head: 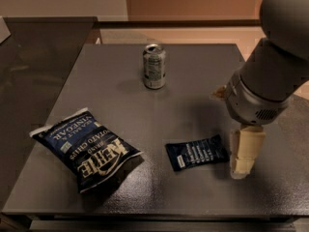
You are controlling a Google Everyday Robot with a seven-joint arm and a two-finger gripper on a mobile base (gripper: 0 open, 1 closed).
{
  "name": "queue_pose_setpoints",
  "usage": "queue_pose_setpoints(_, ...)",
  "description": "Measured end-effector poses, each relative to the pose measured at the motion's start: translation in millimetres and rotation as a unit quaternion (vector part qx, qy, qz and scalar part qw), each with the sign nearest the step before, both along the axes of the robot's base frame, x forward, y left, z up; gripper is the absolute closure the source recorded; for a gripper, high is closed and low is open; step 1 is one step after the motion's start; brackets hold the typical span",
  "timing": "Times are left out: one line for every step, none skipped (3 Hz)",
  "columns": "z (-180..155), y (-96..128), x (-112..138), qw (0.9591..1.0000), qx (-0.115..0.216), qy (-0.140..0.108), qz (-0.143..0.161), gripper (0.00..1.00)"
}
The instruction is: Move rxbar blueberry near 7up can
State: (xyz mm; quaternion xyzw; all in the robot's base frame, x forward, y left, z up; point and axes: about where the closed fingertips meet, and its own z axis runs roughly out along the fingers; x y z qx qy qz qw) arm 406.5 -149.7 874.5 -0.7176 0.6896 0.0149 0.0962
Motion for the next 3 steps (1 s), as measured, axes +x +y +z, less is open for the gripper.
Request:
queue_pose_setpoints(-18, 8, 2, 0.9998, -0.008, 0.011, 0.014, 0.0)
queue_pose_setpoints(-32, 13, 2, 0.9995, -0.013, 0.019, 0.021, 0.0)
queue_pose_setpoints(-44, 18, 0, 0.9991, -0.018, 0.026, 0.029, 0.0)
